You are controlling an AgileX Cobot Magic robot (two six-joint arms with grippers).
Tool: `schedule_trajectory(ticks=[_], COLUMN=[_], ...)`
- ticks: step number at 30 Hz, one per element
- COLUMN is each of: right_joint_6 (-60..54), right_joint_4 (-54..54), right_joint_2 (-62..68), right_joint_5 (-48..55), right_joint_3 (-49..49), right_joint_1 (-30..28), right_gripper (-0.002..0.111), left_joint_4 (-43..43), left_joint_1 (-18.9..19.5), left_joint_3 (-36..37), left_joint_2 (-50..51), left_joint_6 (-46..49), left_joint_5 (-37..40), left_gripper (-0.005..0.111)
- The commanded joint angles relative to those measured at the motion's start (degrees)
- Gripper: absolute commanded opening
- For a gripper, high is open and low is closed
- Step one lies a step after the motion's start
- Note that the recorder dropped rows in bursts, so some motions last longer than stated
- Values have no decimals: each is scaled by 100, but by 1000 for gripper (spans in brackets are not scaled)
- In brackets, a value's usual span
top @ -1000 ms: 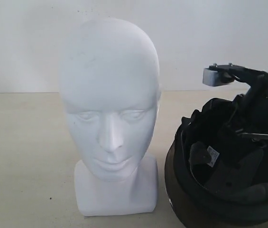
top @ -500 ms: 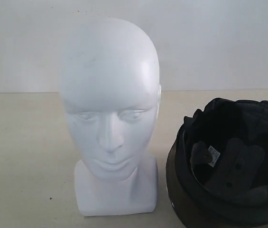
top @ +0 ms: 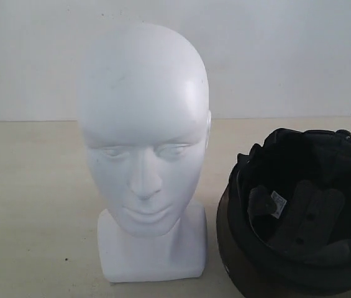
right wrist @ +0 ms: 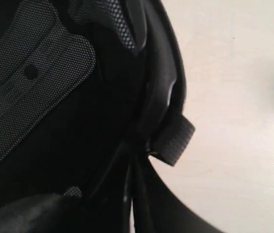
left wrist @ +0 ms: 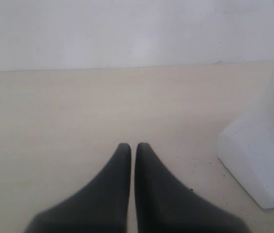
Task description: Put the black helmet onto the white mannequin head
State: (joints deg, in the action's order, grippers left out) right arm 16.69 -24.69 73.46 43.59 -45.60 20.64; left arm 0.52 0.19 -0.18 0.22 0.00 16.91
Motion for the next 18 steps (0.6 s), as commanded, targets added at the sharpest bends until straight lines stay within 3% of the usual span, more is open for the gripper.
schedule_trajectory(ticks=[1, 7, 18], right_joint_6=[140, 812, 846], right_joint_4=[-178, -1008, -1311], right_joint_2=[165, 269, 269], right_joint_5=[-341, -375, -464], right_joint_3=[29, 29, -14], right_joint_1=[-6, -6, -6], right_gripper=[0, 0, 0], left_joint_4=[52, 52, 52], left_joint_1=[-10, -10, -10], left_joint_3=[18, 18, 18], left_joint_2=[-22, -22, -22], left_joint_6=[49, 49, 49], left_joint_5=[12, 12, 12], left_gripper=[5, 5, 5])
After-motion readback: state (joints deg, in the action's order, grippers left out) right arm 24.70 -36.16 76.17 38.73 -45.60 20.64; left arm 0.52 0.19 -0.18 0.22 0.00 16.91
